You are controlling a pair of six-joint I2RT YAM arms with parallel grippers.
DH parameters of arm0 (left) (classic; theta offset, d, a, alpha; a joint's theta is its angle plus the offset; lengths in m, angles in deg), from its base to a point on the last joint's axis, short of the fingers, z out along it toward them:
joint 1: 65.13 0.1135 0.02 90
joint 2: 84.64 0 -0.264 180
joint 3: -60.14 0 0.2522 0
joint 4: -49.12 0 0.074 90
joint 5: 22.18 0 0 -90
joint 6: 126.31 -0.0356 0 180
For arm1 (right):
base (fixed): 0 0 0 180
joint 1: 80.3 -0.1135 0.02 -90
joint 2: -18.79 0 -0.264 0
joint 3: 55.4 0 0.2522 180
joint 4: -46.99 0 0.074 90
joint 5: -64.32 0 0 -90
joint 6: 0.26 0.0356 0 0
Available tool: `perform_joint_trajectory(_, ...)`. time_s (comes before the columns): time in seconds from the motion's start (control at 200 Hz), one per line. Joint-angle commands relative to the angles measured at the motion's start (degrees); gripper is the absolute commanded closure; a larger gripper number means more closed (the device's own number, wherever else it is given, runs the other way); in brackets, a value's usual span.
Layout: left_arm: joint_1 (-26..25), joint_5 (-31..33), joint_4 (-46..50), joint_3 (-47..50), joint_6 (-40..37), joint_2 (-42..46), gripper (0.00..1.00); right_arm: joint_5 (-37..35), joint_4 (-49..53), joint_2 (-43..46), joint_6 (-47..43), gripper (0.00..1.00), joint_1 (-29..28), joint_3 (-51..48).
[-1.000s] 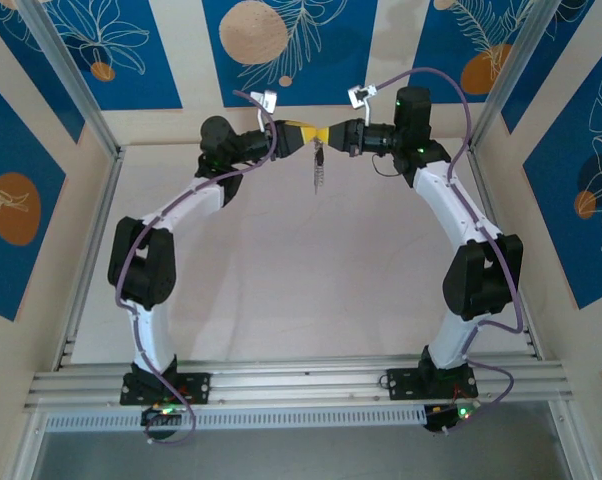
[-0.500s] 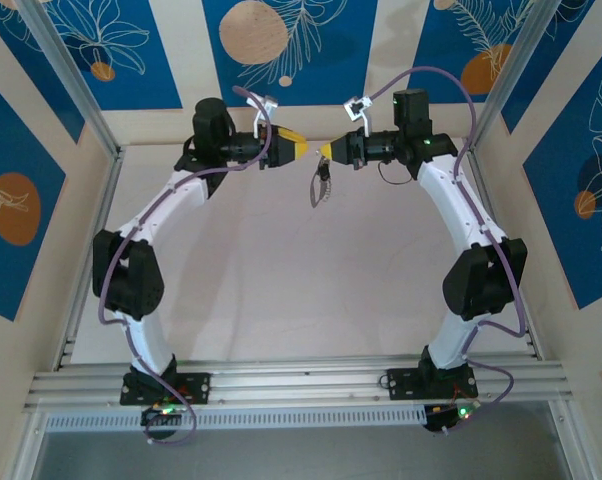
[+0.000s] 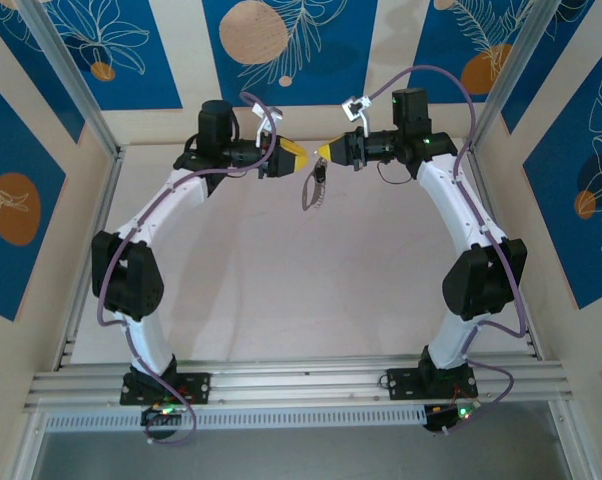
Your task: Put the keys on the keyring
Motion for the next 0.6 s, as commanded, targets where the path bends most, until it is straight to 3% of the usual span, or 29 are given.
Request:
perform_joint_trajectory(0.0, -0.5, -2.9, -5.3, 0.2, 3.0, -0.1, 0.6, 2.9, -1.1, -0.6, 1.0, 1.0, -0.6, 0.6)
perform_joint_trajectory(0.595, -1.9, -4.5, -17.3, 0.4, 12.8, -3.0, 0.64, 5.1, -6.5, -0.4, 4.7, 1.0, -1.1, -0.6)
